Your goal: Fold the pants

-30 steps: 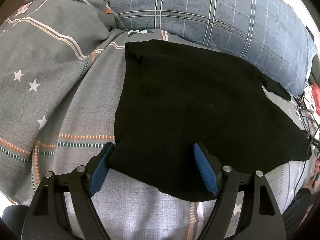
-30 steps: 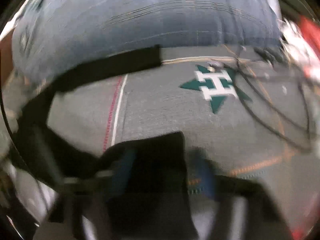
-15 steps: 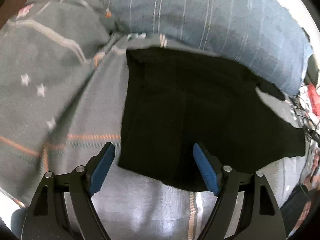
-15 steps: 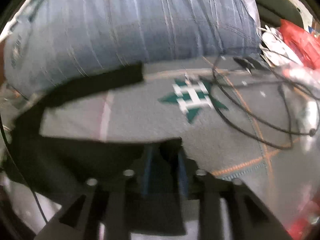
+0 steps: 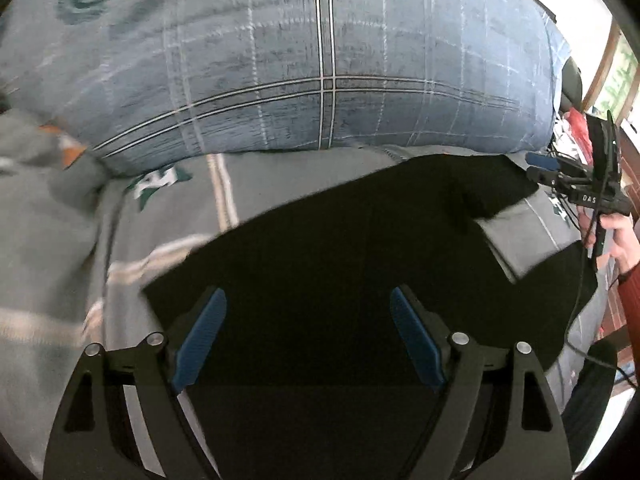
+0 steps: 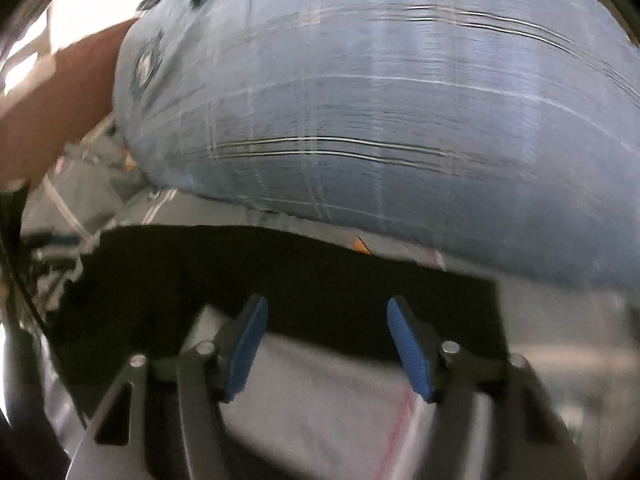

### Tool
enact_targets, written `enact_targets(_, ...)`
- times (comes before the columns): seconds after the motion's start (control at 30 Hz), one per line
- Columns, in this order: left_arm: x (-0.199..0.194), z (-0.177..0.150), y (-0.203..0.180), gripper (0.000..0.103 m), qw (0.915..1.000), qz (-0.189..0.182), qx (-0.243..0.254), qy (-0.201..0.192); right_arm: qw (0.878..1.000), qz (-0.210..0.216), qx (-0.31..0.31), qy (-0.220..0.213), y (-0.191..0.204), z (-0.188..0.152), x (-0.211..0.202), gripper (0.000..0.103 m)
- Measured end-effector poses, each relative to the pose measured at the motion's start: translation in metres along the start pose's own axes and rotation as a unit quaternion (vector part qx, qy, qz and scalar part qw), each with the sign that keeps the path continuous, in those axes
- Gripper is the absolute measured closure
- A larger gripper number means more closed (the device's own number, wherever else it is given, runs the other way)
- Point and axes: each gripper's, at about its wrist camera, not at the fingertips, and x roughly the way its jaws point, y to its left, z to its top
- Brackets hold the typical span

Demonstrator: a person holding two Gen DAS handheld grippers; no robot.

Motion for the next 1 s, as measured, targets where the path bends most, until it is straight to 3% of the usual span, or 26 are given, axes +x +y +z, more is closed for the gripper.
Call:
enact_targets(0.23,0.057,0.041,0.004,0.018,0.9965,-0.017,0.065,0.049,0.996,0.022,-0.063,0.066,-0.005,0.033,0.077,0.026)
enact_targets(0.43,0.097,0.054,-0.003,0.014,0.9848,-0.058,0.132,0.098,0.985,0.059,-0.113,0.119,-0.008,0.04,0.124,0.026)
enact_targets(0.5,0.1,0.055,-0.006,0.011,0.9838,-0.073,0.14,0.085,0.984,0.078,-0.093,0.127,-0.013,0.042,0.131,0.03)
enact_targets(0.53,0.101,0.055,-0.008,0.011,0.9826,-0.072,0.147,0.088,0.984,0.089,-0.079,0.133,-0.016,0.043,0.132,0.037)
enact_targets(0.57,0.102,0.055,-0.011,0.013,0.9817,-0.073,0.151,0.091,0.984,0.093,-0.078,0.128,-0.015,0.042,0.131,0.063)
enact_targets(0.6,0.102,0.057,-0.012,0.023,0.9804,-0.077,0.153,0.097,0.986,0.076,-0.093,0.114,-0.01,0.042,0.126,0.098)
enact_targets(0.63,0.1,0.058,-0.014,0.034,0.9792,-0.086,0.156,0.097,0.986,0.052,-0.11,0.11,-0.003,0.041,0.123,0.099)
enact_targets(0.67,0.095,0.059,-0.017,0.071,0.9787,-0.093,0.157,0.093,0.986,0.031,-0.123,0.105,0.004,0.039,0.119,0.099)
enact_targets(0.7,0.092,0.06,-0.02,0.092,0.9804,-0.077,0.158,0.089,0.987,0.016,-0.129,0.096,0.01,0.037,0.112,0.099)
enact_targets(0.87,0.064,0.049,-0.042,0.096,0.9814,-0.031,0.18,0.058,0.991,-0.021,-0.128,0.015,0.031,0.036,0.042,0.099)
enact_targets(1.0,-0.003,0.032,-0.06,0.097,0.9855,-0.03,0.167,0.0,0.985,-0.041,-0.162,-0.04,0.053,0.02,-0.037,0.099)
